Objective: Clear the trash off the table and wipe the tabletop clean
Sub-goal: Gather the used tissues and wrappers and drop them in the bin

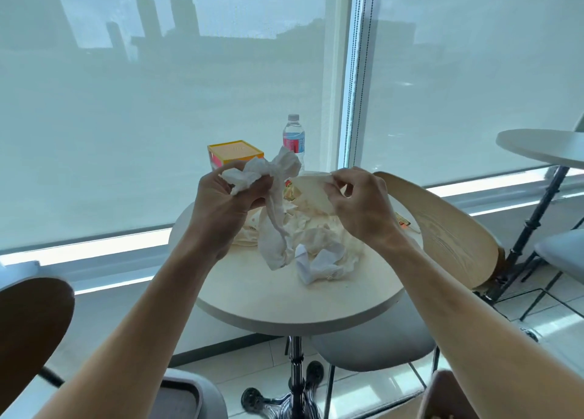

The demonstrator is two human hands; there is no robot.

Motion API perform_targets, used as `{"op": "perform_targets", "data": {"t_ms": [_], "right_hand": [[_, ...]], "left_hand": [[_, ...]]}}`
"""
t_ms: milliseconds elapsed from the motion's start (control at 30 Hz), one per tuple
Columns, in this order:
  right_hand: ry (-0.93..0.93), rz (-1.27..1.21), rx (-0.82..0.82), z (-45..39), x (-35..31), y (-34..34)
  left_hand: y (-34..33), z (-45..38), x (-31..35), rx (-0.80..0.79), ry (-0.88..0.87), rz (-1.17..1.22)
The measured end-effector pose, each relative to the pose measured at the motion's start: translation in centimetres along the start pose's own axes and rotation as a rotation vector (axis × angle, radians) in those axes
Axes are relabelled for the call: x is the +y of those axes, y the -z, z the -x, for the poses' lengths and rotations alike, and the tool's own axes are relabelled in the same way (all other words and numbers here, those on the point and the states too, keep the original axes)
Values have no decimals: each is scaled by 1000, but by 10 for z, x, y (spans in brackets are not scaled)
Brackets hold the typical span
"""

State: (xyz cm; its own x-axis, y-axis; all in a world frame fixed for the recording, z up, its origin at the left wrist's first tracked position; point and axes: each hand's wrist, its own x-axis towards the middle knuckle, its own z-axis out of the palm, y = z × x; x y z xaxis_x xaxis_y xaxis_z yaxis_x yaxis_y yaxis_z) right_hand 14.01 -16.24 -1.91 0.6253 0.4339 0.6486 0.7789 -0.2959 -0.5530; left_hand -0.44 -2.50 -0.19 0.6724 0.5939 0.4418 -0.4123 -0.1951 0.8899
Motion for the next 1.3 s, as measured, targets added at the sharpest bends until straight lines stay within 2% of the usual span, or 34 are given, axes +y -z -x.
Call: {"op": "perform_targets", "data": {"t_ms": [233, 500, 700, 833, 1300], "right_hand": [[-47, -163, 57, 14, -9, 42], [-150, -249, 62, 53, 27, 101], [-214, -180, 89, 96, 65, 142], [-300, -205, -4, 126, 101, 157], [-572, -49, -324, 253, 200, 166]], "left_hand": [[-25, 11, 0, -8, -20, 0], [-87, 38, -1, -90, -36, 22], [-136, 66, -8, -189, -36, 59], [-165, 85, -15, -261, -34, 67], [-227, 158, -54, -295, 122, -31]]}}
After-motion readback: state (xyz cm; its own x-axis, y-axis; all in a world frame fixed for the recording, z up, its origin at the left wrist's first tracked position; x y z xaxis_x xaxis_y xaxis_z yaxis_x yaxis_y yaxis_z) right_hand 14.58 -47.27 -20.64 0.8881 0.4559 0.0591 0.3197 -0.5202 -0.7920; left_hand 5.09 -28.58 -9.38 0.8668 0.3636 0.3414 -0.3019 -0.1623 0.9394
